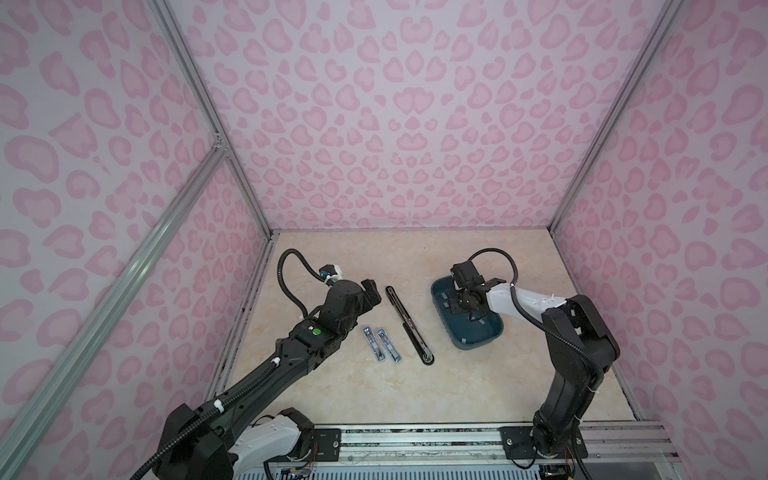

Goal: Load the staples into the stapler

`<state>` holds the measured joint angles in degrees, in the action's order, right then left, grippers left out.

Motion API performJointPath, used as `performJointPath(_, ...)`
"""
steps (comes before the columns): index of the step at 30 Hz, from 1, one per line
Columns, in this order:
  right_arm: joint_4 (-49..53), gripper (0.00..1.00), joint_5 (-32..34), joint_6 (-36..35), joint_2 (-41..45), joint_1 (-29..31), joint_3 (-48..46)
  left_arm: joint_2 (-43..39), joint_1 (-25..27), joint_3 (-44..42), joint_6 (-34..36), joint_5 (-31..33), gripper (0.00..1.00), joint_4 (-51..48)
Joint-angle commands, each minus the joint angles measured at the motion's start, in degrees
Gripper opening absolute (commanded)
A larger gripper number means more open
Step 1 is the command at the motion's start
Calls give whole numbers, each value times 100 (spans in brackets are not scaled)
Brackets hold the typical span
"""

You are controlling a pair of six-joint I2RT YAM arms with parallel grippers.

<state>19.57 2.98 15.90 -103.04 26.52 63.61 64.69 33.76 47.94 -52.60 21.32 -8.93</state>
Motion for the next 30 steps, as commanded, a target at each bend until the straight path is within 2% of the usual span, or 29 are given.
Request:
performJointPath(1,-5,12,-128,191,183,51,-115,99,-10,340,-898,653,97,-500)
performJointPath(3,-2,12,0,203,333,113,-194,53,-31,323,-731,865,97,-483)
performJointPath(7,29,13,295,229,674,167,-292,-520,-124,-159,287,1482,97,-536)
performJointPath(11,247,12,511,306,793,357,-200,-1629,-593,-1124,1362,796,97,5)
performJointPath(13,447,12,744,343,869,590,-129,-2027,-730,-1468,1650,406,97,-32)
performJointPath(16,507,13,1057,478,1080,1052,-145,-2254,-899,-2022,1730,-424,97,35)
performJointPath(19,568,13,1293,659,1257,1547,-18,-2228,-940,-2487,1678,-961,97,181)
performJointPath(22,341,13,1775,783,1466,2279,-82,-2266,-952,-3004,1661,-826,97,420)
performJointPath(24,107,14,2179,913,1590,2836,-160,-2388,-959,-3034,1854,-663,97,383)
performJointPath(26,-147,16,2226,1029,1619,3210,-209,-2569,-958,-3119,1788,-417,97,345)
performJointPath(28,-278,15,2014,1116,1520,3421,-183,-2757,-954,-3283,1729,-526,97,457)
performJointPath(30,-301,15,1985,1213,1352,3579,-99,-2891,-954,-3183,1533,-666,97,83)
